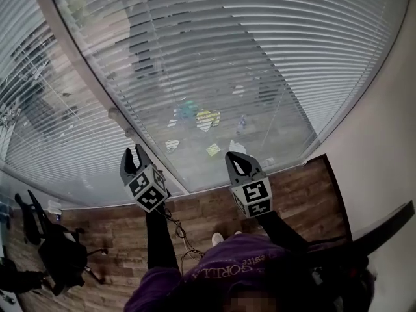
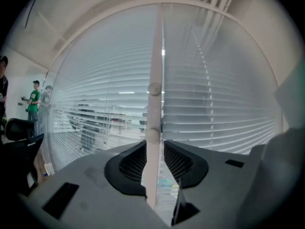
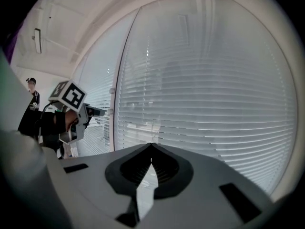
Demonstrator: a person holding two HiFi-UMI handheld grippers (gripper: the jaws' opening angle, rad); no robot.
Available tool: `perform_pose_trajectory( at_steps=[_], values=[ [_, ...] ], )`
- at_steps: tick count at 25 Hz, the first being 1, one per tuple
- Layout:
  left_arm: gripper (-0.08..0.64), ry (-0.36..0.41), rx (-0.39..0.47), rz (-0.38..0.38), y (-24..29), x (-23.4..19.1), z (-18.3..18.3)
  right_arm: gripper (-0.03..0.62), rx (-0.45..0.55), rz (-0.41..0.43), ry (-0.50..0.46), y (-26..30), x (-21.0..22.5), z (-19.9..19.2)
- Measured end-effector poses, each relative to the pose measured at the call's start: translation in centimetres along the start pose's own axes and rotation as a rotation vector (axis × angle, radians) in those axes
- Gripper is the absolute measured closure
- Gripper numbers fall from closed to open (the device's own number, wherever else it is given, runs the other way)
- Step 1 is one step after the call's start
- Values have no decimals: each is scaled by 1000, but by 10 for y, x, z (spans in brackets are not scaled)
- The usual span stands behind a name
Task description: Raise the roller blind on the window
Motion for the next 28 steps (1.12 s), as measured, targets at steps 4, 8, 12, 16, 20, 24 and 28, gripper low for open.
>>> perform_pose_trajectory(
  at_steps=[4, 8, 12, 16, 20, 24, 28],
  values=[
    [453, 48, -18, -82, -39, 33, -22, 594, 22, -15, 18, -6, 4, 4],
    [560, 94, -40, -176, -72, 73, -40, 594, 49, -36, 50, -11, 7, 9],
    [560, 81, -107, -289, -97, 106, -63, 594, 56, -58, 49, -16, 8, 9],
    [560, 90, -132, -347, -106, 121, -75, 594, 61, -74, 18, -22, 9, 10],
    [560, 97, -132, -349, -106, 121, -73, 594, 69, -85, 20, -25, 10, 11],
    [560, 103, -122, -338, -106, 120, -73, 594, 79, -95, 24, -29, 13, 12],
    [559, 109, -126, -335, -110, 121, -73, 594, 78, -94, 23, -32, 12, 12]
  ],
)
Point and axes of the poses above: the fingertips, and each gripper's own axes: y forward along the fingers, x to its right, z out of its top, the point moved 5 cm from there along -y, backward along the fingers
